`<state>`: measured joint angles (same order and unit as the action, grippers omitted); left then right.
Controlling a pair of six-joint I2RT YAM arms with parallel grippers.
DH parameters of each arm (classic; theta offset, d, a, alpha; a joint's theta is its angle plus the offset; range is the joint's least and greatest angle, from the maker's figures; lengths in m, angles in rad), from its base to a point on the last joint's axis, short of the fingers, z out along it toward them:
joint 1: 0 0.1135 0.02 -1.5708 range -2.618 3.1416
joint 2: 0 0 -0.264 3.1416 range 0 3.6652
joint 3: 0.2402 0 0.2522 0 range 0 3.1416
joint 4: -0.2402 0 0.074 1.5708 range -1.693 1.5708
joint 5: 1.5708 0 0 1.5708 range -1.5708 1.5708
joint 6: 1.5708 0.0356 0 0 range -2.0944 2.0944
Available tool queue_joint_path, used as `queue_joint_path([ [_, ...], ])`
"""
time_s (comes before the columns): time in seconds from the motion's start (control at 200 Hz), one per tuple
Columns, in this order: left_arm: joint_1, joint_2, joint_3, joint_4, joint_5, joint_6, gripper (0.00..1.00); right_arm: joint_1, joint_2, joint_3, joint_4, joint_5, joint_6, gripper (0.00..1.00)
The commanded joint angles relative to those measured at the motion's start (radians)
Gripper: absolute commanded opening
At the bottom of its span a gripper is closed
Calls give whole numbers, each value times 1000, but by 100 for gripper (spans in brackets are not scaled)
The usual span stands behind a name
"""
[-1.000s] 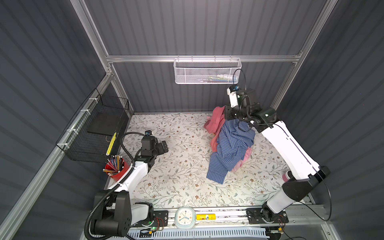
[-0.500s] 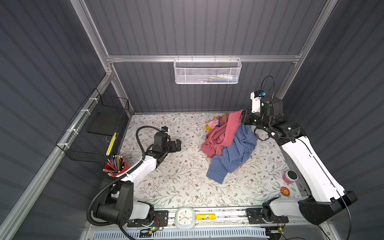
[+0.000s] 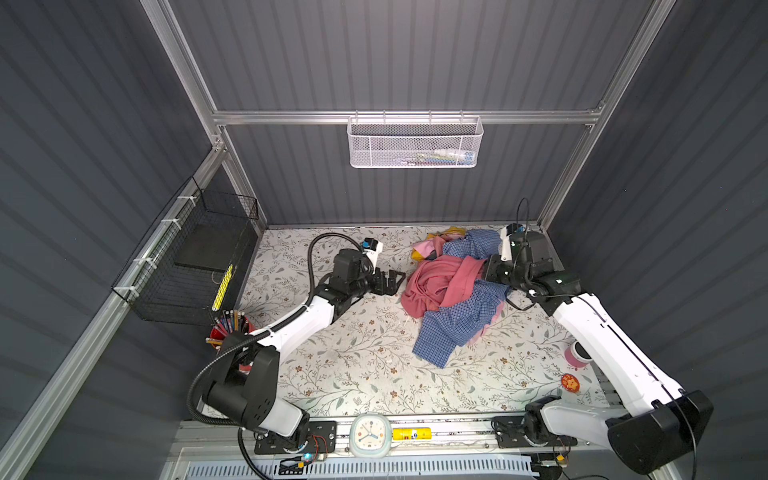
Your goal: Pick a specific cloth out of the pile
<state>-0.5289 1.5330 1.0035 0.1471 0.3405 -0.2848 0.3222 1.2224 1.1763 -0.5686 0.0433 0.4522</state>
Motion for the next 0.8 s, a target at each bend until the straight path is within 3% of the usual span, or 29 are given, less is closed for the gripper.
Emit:
queue_joint_path([
  [0.0,-61,54,92,32,172,8,100,-3,-7,-14,59,-69,42,0],
  [0.29,-201,169,257,-40,216,55,100,5,-4,-35,143,-187,44,0],
  [0.585,-250,281,397,-126,116,75,99,29,-21,-38,208,-209,38,0],
  [0.715,-256,308,443,-147,71,56,94,29,-33,-39,216,-209,39,0],
  [0.795,-258,322,460,-144,50,45,81,29,-33,-40,220,-220,40,0],
])
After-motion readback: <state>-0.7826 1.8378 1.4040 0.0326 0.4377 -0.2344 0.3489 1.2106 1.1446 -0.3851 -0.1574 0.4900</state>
